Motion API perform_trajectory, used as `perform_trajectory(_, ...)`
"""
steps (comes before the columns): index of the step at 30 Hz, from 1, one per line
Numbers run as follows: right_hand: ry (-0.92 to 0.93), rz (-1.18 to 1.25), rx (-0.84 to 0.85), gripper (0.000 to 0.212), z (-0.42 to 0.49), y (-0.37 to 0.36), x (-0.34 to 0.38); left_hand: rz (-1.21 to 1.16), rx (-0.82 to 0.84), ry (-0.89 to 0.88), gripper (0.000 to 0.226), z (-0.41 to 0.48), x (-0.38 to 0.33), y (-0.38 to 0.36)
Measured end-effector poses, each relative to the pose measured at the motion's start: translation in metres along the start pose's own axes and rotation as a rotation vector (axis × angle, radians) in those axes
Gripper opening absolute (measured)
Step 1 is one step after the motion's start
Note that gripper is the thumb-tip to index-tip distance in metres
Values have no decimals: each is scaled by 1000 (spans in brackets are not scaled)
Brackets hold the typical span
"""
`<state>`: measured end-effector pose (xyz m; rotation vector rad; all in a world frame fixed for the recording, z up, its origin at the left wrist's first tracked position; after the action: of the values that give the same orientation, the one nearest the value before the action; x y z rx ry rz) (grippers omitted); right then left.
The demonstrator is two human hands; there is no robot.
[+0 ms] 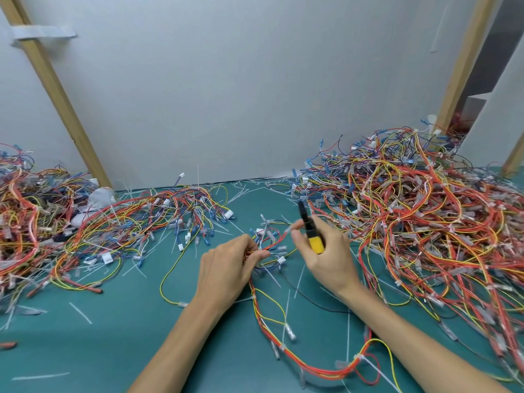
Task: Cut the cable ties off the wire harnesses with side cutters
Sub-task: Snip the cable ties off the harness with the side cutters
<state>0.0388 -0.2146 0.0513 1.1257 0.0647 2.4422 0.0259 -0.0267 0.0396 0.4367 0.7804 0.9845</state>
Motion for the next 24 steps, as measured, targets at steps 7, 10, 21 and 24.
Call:
perform_trajectory(7, 5, -144, 298, 30, -15, -35, -5, -77, 7, -103, 44, -2, -15, 7)
perform_trajectory(10, -27, -162, 282, 25, -13, -35, -8, -218, 20, -81, 37, -2, -15, 5)
perform_trajectory(21, -134, -108, 216, 24, -10, -29, -12, -51, 76, -257, 16, -1, -18, 0)
perform_trajectory(24, -148, -85, 191, 23, -8, -26, -13, -166, 46, -195, 10, 3, -21, 3)
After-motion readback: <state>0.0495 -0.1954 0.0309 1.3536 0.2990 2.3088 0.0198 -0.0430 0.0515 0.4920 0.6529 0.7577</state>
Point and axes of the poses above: each hand's wrist, its own z-axis towards the middle knuckle, its own y-axis out of the back of the hand, x = y × z, the point moved 10 cm from there along z, towards the middle knuckle, and after that the axes turned 11 degrees about -x, right-handed, at the moved point
